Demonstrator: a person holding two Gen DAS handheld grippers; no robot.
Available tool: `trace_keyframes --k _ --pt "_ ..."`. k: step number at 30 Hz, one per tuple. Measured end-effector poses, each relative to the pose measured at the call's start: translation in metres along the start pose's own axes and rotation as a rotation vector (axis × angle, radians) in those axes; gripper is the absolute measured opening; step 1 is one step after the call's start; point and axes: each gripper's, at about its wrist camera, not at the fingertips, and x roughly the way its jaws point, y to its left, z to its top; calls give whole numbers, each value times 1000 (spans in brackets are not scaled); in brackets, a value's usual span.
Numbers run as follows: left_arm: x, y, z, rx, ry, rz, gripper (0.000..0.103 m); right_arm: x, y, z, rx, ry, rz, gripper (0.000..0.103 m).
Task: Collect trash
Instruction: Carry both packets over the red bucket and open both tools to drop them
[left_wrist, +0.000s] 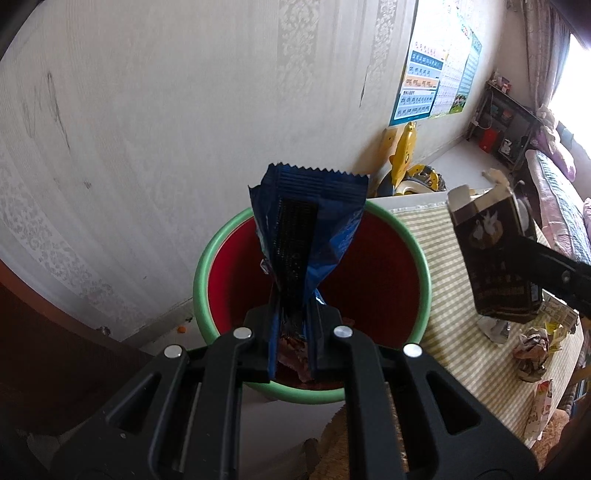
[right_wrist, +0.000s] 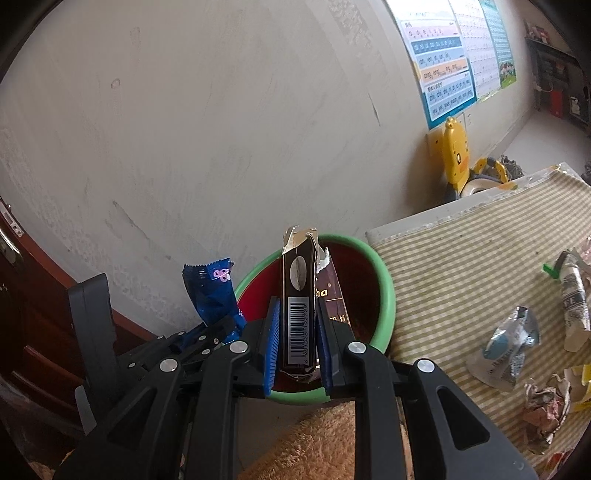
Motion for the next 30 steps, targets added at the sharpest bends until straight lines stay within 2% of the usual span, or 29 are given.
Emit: trace_keyframes --k 8,11,14,15,16,17,23,30 --pt "13 8 -4 -16 36 4 11 17 0 2 -4 28 2 18" --pt "19 9 -6 -22 51 4 15 18 -2 3 7 18 -3 20" --pt "23 11 -7 -26 63 -6 45 15 -8 1 38 14 6 24" --pt "25 12 -7 -31 65 -1 66 12 -10 1 49 11 6 30" --pt "25 13 -7 -43 60 0 68 10 -12 0 58 7 7 36" --pt "24 14 -7 -57 55 -2 68 8 -13 -1 64 5 6 38" --pt "21 15 -7 -59 55 5 68 -5 -16 -6 57 -2 -12 38" --pt "6 4 -2 -33 21 11 68 -28 -17 -14 48 -36 -21 45"
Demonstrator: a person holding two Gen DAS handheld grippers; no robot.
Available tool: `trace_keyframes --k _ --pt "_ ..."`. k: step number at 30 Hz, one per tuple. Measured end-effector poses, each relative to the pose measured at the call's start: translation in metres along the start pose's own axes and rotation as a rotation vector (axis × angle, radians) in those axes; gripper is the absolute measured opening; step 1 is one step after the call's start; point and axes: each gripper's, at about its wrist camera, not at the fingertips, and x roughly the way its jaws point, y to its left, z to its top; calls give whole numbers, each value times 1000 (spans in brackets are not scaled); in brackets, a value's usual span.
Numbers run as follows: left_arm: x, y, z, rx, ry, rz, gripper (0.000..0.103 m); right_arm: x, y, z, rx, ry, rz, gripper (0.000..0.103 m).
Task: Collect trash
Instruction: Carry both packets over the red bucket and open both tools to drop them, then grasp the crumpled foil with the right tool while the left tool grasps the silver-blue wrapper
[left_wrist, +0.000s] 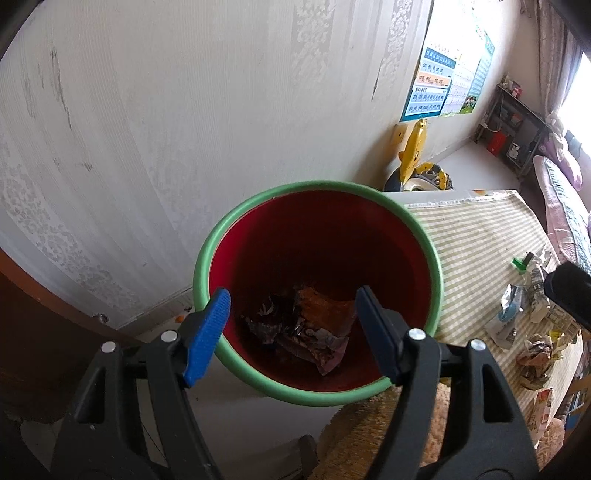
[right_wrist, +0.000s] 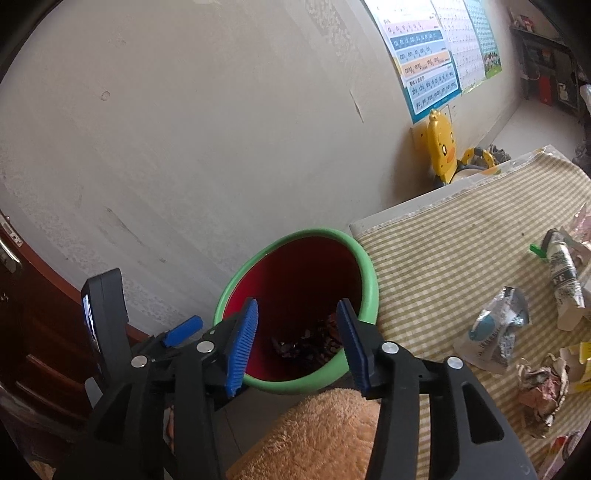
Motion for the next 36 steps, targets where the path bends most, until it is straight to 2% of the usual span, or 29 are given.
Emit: trace_keyframes --k 7,11,16,19,23,26,31,34,35,36 --pt "-20 -23 -1 42 -30 -20 68 -30 -17 -12 29 -31 -29 51" --pt "-27 -41 -5 68 -30 -49 68 -46 -34 -31 55 -13 -68 54" --pt "-35 -71 -13 130 -25 -85 68 -74 -75 -57 112 -16 -174 54" --pt "-38 -87 -17 161 -21 -106 68 -97 -111 -68 190 -41 -253 64" --pt "-38 -111 -24 199 -2 -128 68 -113 -149 -70 261 -47 -314 66" --pt "-40 -121 -30 223 3 -135 68 -105 -161 -68 252 2 -328 67" --pt "-46 -130 -32 254 -6 -127 68 -66 -168 -70 199 68 -338 66" --pt "-48 -133 -32 262 -10 -119 68 -45 -176 -75 213 107 -339 66" --pt "-48 -135 -33 265 -9 -115 68 -42 -179 -76 217 105 -348 65" --pt "-47 -136 -33 268 -7 -114 68 -42 -180 -76 211 102 -364 54"
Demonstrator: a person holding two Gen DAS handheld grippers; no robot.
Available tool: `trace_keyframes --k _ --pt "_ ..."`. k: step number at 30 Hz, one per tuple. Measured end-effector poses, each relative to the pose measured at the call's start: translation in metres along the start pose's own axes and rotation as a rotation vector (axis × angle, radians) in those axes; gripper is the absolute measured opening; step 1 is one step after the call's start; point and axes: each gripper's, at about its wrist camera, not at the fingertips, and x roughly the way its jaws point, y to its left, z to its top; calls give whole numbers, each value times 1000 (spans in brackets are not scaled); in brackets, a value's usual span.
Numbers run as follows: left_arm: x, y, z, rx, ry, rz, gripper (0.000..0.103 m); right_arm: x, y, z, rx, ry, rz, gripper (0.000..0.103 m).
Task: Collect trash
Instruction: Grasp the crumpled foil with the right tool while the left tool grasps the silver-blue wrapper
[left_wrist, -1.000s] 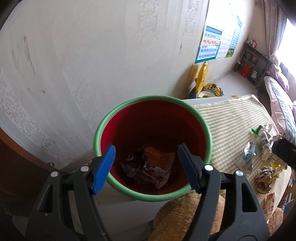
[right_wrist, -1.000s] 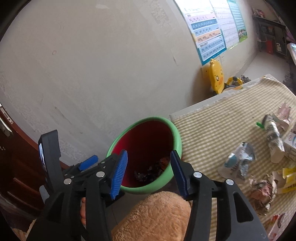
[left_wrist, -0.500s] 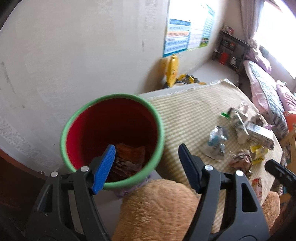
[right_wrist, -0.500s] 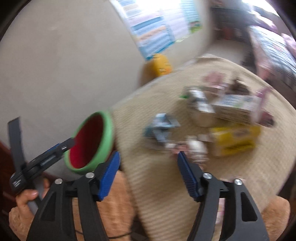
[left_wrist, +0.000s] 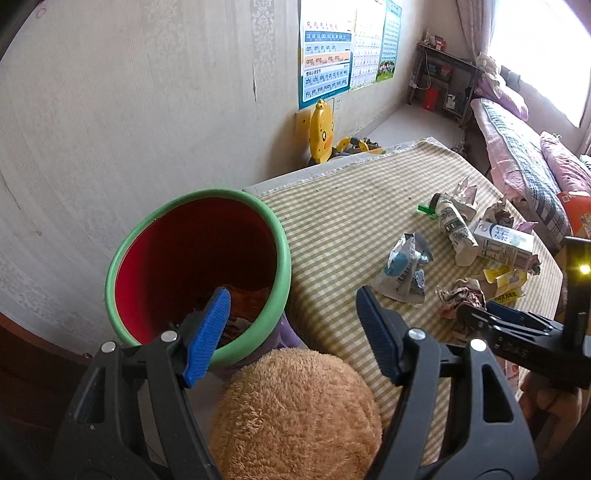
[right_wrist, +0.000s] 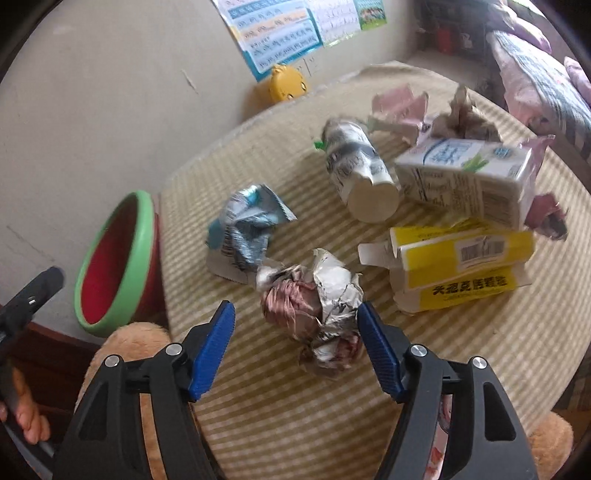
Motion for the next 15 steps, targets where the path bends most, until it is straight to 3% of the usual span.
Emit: trace_keyframes --k 1,3,9,15 --pt "1 -2 0 6 3 0 68 -2 -1 0 -5 -2 -2 44" --pt "6 -10 0 25 7 -4 68 -13 -4 -1 3 -23 28 42" --pt "33 -49 9 111 12 -77 68 -53 -15 -18 51 -102 60 41" --pt "83 -92 20 167 97 -160 67 -77 -24 -32 75 -171 59 41"
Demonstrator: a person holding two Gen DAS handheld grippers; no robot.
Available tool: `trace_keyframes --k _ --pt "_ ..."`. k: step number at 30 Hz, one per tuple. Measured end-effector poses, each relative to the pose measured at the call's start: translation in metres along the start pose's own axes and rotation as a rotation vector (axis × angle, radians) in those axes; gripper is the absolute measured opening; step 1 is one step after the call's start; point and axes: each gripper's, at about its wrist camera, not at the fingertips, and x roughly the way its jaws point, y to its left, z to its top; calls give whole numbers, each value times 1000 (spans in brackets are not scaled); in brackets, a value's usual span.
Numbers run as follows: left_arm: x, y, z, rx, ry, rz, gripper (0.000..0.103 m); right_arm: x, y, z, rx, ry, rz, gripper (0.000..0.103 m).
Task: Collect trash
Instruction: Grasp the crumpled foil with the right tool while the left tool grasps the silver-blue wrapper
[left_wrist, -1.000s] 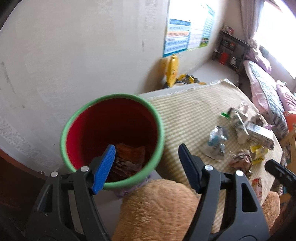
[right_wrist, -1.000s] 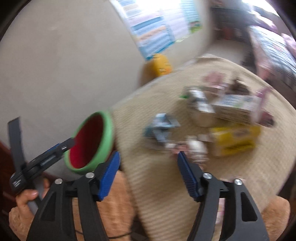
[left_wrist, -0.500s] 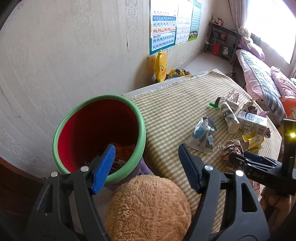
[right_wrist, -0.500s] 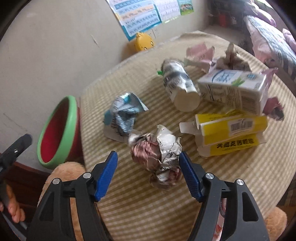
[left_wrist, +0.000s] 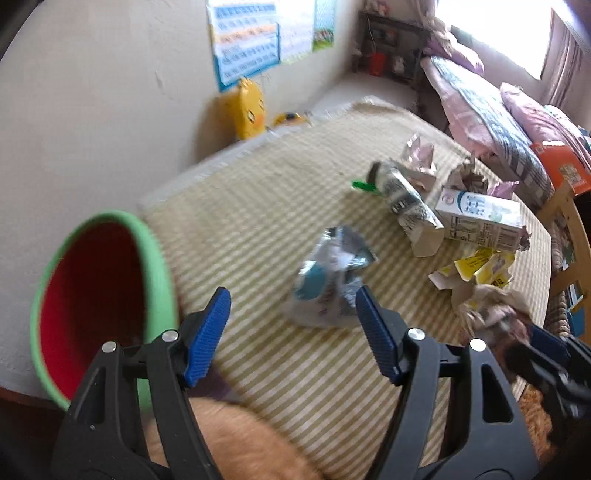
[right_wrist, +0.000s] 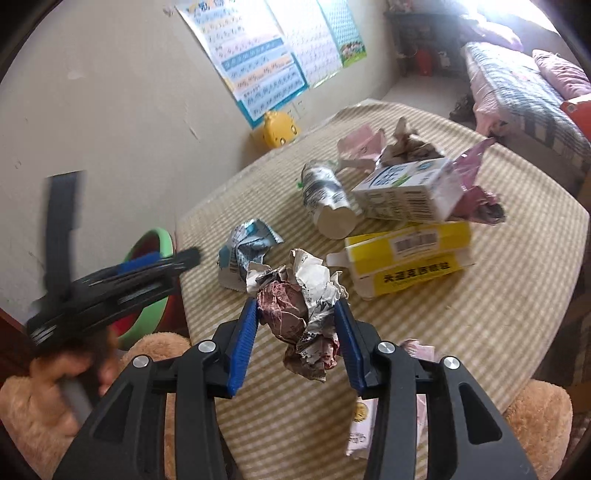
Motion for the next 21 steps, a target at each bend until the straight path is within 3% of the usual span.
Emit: trace_keyframes --k 2,8,10,13,16,21 --pt "15 -7 5 -3 28 -28 67 0 -2 0 14 -3 8 42" --pt "42 -22 11 28 71 -16 64 6 -11 -3 31 4 25 42" --pt "50 -27 12 52 92 -2 58 8 -14 -4 35 6 34 42" --pt "58 -31 10 71 105 28 39 8 -15 -3 35 -1 42 42" --pt "57 -32 8 63 98 28 32 8 -17 -5 39 -7 47 42" --pt "51 -35 4 75 87 45 30 6 -20 -6 56 -10 53 42"
